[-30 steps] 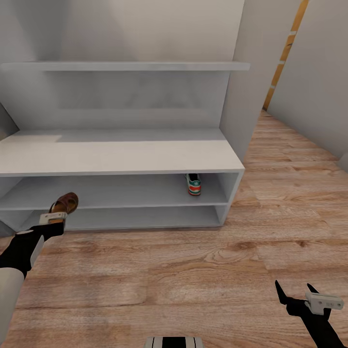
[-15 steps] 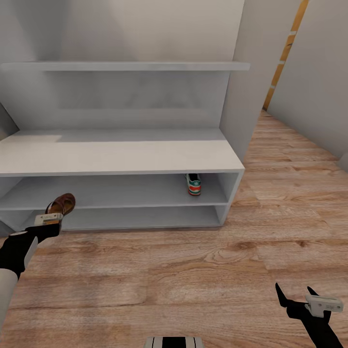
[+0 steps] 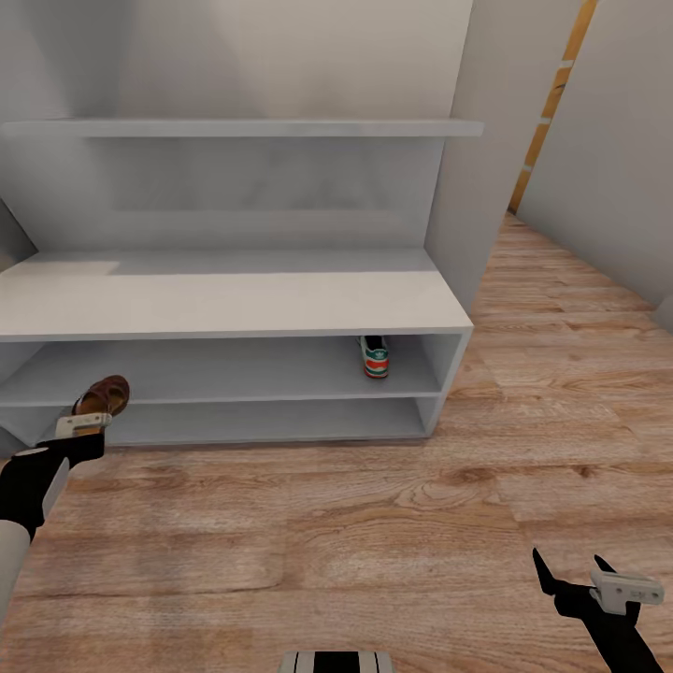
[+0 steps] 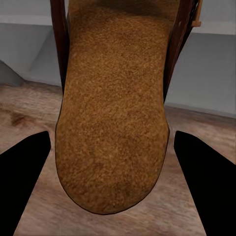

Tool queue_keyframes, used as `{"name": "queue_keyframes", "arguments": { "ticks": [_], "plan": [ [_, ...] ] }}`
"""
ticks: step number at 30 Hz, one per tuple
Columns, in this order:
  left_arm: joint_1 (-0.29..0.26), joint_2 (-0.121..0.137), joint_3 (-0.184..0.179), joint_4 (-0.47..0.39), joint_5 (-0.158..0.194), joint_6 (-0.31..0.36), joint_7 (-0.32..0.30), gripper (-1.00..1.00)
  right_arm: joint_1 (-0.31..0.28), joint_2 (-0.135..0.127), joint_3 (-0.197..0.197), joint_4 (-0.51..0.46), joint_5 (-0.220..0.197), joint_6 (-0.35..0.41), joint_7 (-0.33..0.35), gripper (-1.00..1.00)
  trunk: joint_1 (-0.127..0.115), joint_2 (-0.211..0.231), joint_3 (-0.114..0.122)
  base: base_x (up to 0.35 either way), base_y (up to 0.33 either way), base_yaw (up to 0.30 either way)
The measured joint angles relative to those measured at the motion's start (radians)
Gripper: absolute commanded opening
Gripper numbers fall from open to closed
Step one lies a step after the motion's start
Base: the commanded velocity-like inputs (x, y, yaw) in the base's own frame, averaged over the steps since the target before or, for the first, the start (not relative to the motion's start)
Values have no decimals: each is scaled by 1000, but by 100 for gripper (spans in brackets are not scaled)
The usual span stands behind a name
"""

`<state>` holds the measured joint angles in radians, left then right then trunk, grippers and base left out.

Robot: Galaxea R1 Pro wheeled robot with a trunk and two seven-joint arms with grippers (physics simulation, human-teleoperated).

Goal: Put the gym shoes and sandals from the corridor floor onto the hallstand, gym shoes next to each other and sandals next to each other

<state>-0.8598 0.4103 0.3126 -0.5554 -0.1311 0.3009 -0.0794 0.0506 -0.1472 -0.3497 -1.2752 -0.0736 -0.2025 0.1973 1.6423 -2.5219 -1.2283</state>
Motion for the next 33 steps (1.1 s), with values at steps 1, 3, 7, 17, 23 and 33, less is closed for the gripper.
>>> {"name": "queue_keyframes", "arguments": {
  "ticks": [1,3,7,17,23,33],
  "plan": [
    [0,0,0,0,2,0,0,-100,0,0,0,0,0,0,0,100,0,0,0,0,0,0],
    [0,0,0,0,1,0,18,-100,0,0,0,0,0,0,0,100,0,0,0,0,0,0],
    [0,1,1,0,1,2,34,-100,0,0,0,0,0,0,-1,100,0,0,0,0,0,0],
    [1,1,0,0,2,5,50,-100,0,0,0,1,0,0,0,100,0,0,0,0,0,0],
    [1,1,-2,0,1,13,51,-100,0,0,0,2,0,0,0,100,0,0,0,0,0,0],
    [3,0,-7,1,3,24,48,-100,0,0,0,2,0,0,0,100,0,0,0,0,0,0]
  ]
}}
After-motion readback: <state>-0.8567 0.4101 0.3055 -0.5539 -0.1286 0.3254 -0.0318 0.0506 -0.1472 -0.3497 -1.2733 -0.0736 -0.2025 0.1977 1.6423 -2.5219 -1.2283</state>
